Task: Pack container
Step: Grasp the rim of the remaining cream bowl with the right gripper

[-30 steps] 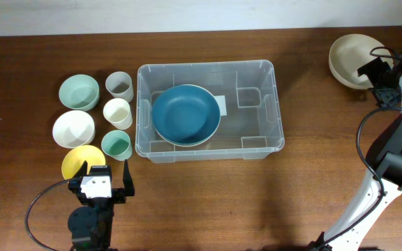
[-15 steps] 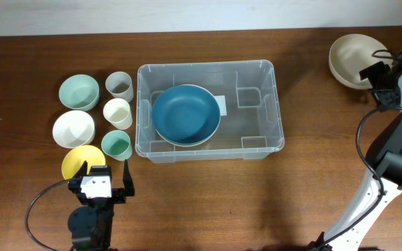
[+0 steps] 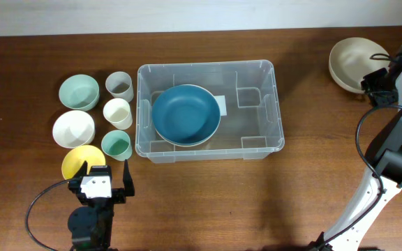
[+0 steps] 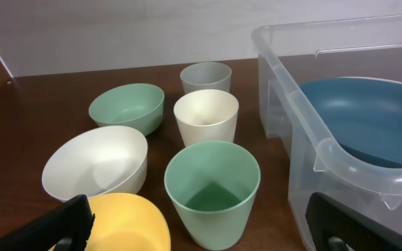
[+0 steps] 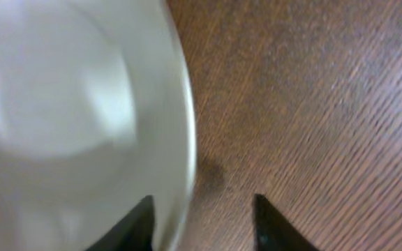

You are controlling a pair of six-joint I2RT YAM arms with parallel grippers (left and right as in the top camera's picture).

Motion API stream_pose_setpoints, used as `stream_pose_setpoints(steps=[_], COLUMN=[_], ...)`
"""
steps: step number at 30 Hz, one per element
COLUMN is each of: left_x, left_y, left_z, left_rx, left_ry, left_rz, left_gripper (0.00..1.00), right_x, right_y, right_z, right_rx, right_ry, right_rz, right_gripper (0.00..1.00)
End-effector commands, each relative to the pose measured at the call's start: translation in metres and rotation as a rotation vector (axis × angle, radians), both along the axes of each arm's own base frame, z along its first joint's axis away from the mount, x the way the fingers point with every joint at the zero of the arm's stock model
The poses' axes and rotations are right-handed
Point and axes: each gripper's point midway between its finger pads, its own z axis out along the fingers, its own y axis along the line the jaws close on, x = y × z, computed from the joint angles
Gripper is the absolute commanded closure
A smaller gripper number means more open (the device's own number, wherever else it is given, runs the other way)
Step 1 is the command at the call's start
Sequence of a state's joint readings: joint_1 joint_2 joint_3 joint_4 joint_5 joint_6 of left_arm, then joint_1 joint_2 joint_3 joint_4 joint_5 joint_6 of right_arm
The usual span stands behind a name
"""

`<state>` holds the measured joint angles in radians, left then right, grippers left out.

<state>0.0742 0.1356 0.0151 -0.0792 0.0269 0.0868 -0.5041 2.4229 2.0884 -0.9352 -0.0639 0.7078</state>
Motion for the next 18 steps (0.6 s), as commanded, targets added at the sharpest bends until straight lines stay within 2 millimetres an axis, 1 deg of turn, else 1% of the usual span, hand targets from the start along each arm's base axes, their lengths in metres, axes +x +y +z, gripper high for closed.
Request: stream_pose_setpoints(steps=[1, 9, 10, 11, 12, 18], left_x=[0.0, 0.0, 0.0, 0.0, 0.0, 0.0], left_y=[-0.002, -0.002, -0.002, -0.002, -0.002, -0.002], left_z=[-0.003, -0.003, -0.003, -0.003, -0.003, -0.003], left_rx=[0.011, 0.011, 0.011, 0.011, 0.011, 0.011], left_ry=[0.006, 0.006, 0.006, 0.006, 0.006, 0.006], left_rz=[-0.014, -0.014, -0.014, -0.014, -0.014, -0.014], left_gripper=[0.0, 0.01, 0.0, 0.01, 0.0, 0.01], right_x=[-0.007, -0.011, -0.012, -0.013, -0.014, -0.021], right_y=[0.002, 0.004, 0.005, 0.005, 0.006, 0.009], right_z=[-0.016, -0.019, -0.019, -0.019, -0.019, -0.019], right_rx=[0.002, 0.011, 0.013, 0.015, 0.018, 0.038], right_ry=[0.047, 0.064, 0.067, 0.072, 0.076, 0.101], right_rz=[-0.009, -0.009, -0.009, -0.009, -0.009, -0.009], right_gripper=[0.68, 0.83, 0.86, 0.92, 0.95, 0.96])
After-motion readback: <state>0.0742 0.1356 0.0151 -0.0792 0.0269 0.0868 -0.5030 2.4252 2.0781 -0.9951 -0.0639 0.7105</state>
